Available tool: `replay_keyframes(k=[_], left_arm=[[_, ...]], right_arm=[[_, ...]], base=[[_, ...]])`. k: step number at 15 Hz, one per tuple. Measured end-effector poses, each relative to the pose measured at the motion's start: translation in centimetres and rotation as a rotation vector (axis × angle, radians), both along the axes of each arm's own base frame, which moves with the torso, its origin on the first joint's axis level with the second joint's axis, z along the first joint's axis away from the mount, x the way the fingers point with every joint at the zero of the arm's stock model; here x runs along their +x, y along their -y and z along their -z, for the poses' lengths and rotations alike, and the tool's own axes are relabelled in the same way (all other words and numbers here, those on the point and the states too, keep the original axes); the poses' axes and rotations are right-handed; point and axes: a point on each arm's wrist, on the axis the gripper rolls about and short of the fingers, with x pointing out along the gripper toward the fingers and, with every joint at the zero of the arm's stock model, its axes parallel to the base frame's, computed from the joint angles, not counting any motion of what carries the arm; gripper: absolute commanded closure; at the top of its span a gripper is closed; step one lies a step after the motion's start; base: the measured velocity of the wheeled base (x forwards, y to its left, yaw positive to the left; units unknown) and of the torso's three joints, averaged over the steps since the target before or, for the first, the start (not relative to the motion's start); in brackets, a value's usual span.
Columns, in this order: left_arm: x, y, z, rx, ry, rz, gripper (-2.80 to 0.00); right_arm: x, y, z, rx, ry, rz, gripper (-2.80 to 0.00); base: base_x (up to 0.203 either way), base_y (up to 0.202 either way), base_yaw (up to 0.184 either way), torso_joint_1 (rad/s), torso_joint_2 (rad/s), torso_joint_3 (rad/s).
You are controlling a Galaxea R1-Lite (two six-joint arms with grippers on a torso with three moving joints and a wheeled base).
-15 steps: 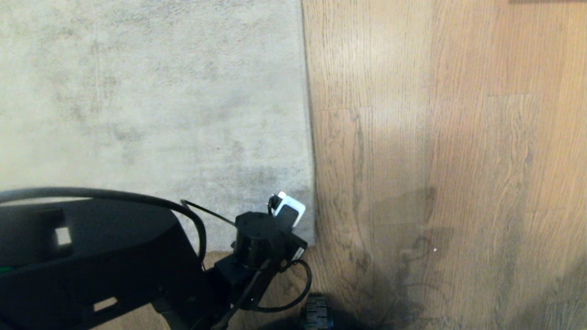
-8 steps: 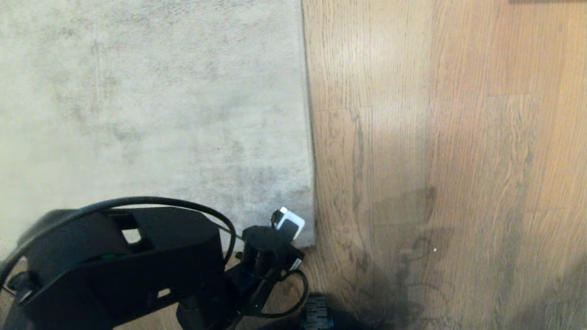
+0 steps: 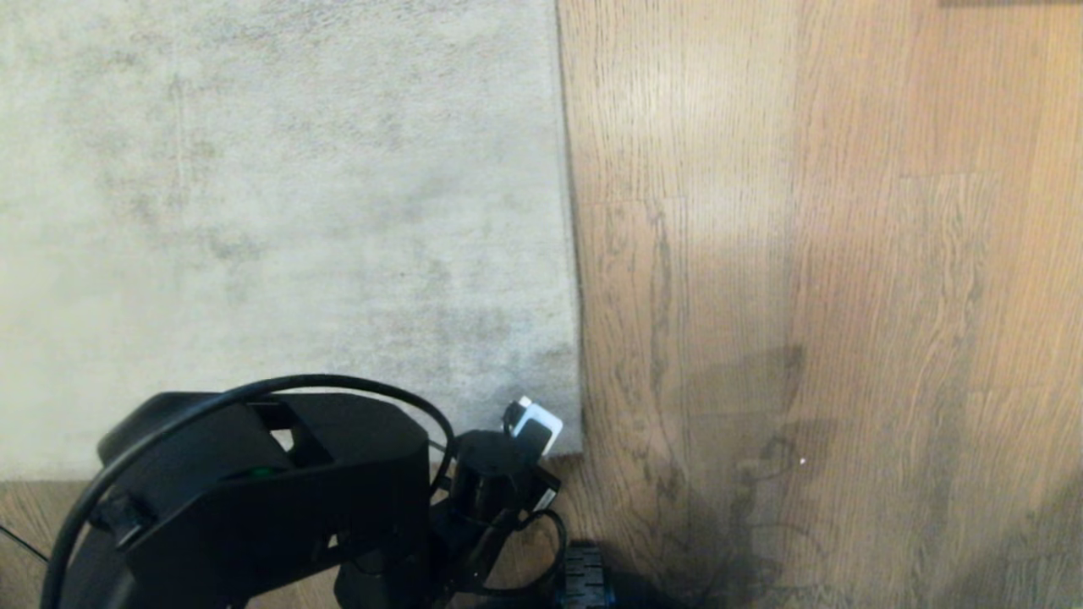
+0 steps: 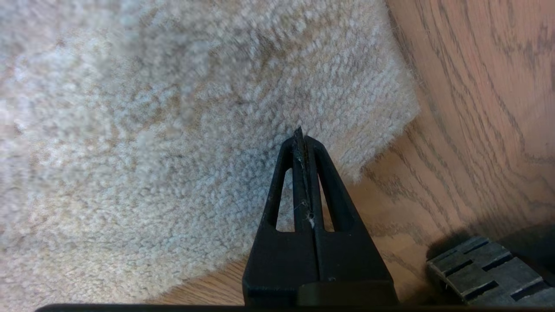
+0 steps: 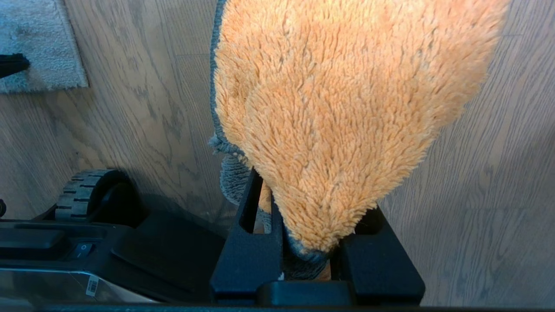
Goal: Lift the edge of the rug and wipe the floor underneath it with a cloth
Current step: Lay down the carpet, then put down the rag
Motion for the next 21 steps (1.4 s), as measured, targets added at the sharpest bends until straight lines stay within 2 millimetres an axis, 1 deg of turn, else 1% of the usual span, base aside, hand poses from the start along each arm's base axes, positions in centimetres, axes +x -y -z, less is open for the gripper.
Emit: replay_keyframes(k=[2, 5, 7, 9, 10, 12, 16, 19, 21], left_arm=[[0.0, 0.0, -0.8, -0.019, 0.014, -0.004, 0.0], [-0.3, -0.2, -2.8, -0.051, 0.048, -0.003, 0.0], [-1.1, -0.8, -4.4, -0.065, 0.062, -0.002, 0.0], [-2.2, -1.9, -6.2, -0.073, 0.07, -0.004, 0.0], [-3.0, -2.7, -7.1, -0.071, 0.065, -0.008, 0.0], [-4.7, -5.1, -8.8, -0.066, 0.047, -0.029, 0.0], [-7.6, -11.0, -11.9, -0.073, 0.047, -0.13, 0.0], [-9.6, -14.5, -13.6, -0.087, 0.061, -0.207, 0.0], [-11.0, -16.6, -14.3, -0.107, 0.072, -0.237, 0.0]], right_arm=[[0.0, 0.0, 0.0, 0.0, 0.0, 0.0, 0.0], [0.0, 0.0, 0.0, -0.001, 0.0, 0.0, 0.0], [0.0, 0.0, 0.0, 0.0, 0.0, 0.0, 0.0], [0.0, 0.0, 0.0, 0.0, 0.0, 0.0, 0.0], [0.0, 0.0, 0.0, 0.0, 0.0, 0.0, 0.0], [0.0, 0.0, 0.0, 0.0, 0.0, 0.0, 0.0], [0.0, 0.0, 0.0, 0.0, 0.0, 0.0, 0.0], [0.0, 0.0, 0.0, 0.0, 0.0, 0.0, 0.0], [0.0, 0.0, 0.0, 0.0, 0.0, 0.0, 0.0]], base=[[0.0, 0.0, 0.0, 0.0, 0.0, 0.0], [0.0, 0.0, 0.0, 0.0, 0.0, 0.0], [0.0, 0.0, 0.0, 0.0, 0.0, 0.0], [0.0, 0.0, 0.0, 0.0, 0.0, 0.0], [0.0, 0.0, 0.0, 0.0, 0.0, 0.0], [0.0, 0.0, 0.0, 0.0, 0.0, 0.0], [0.0, 0.0, 0.0, 0.0, 0.0, 0.0], [0.0, 0.0, 0.0, 0.0, 0.0, 0.0], [0.0, 0.0, 0.0, 0.0, 0.0, 0.0]])
